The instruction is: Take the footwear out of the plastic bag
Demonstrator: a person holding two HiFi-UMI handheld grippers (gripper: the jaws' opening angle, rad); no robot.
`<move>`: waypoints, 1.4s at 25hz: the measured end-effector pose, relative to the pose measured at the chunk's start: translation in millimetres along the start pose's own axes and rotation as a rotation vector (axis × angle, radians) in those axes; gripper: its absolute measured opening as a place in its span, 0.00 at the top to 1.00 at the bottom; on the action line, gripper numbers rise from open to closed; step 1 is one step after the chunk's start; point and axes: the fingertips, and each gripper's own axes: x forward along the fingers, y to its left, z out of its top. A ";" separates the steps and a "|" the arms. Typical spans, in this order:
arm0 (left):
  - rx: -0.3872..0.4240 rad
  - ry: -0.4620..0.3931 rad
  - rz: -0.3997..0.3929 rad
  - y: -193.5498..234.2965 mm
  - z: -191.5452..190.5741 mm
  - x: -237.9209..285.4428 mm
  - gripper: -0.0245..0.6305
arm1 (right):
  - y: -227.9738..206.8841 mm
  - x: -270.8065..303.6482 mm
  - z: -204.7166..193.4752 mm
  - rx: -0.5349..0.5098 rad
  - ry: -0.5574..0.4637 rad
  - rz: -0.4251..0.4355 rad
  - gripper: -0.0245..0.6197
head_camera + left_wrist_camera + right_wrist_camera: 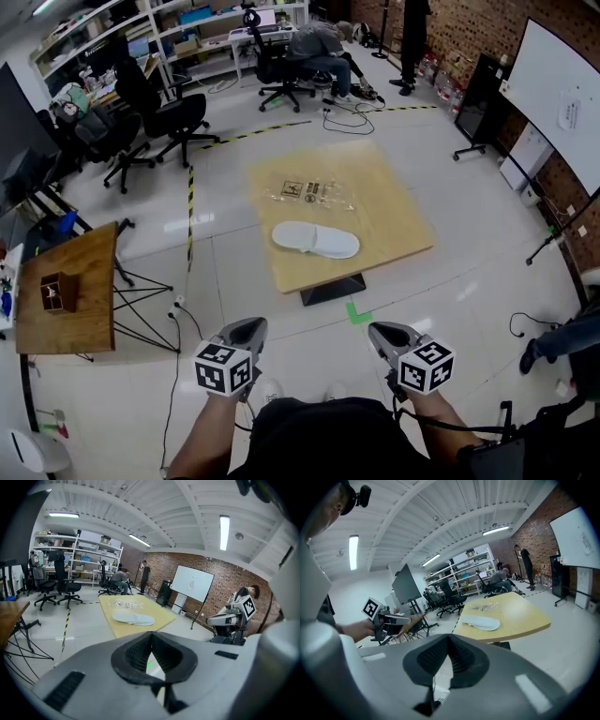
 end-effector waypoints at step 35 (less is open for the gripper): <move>0.084 0.014 -0.141 74.5 6.6 -40.8 0.95 | 81.1 35.1 -22.9 0.102 -0.047 -0.185 0.96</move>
